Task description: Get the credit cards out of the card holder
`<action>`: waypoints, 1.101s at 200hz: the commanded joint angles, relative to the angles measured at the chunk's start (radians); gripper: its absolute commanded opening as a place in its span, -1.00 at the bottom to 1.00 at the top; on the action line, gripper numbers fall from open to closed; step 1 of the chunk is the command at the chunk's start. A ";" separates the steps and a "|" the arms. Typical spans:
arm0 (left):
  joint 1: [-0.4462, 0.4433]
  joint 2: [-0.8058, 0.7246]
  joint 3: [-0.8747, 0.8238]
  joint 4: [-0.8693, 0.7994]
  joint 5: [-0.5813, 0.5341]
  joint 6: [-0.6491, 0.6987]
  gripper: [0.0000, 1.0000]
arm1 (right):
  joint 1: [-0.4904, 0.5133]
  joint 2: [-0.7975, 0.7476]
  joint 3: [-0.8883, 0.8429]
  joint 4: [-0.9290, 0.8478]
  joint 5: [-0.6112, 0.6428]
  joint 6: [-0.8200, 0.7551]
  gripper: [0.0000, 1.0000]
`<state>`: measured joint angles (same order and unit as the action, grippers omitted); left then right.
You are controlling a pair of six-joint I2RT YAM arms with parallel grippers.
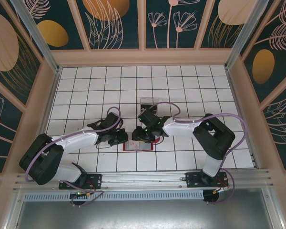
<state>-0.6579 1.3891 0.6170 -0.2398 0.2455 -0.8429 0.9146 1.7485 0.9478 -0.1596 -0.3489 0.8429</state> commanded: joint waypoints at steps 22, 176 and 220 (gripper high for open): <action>-0.005 -0.001 0.024 -0.015 0.001 0.002 -0.71 | 0.006 -0.074 0.018 -0.046 0.045 -0.013 -0.21; -0.005 0.072 0.029 0.068 0.122 0.023 -0.79 | -0.027 -0.054 -0.094 0.097 -0.035 0.035 -0.31; -0.007 0.114 -0.004 0.060 0.093 0.030 -0.80 | -0.028 -0.036 -0.084 0.066 -0.011 0.023 -0.33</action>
<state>-0.6598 1.4784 0.6395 -0.1825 0.3435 -0.8349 0.8913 1.6955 0.8627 -0.0841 -0.3679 0.8707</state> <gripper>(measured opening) 0.101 0.338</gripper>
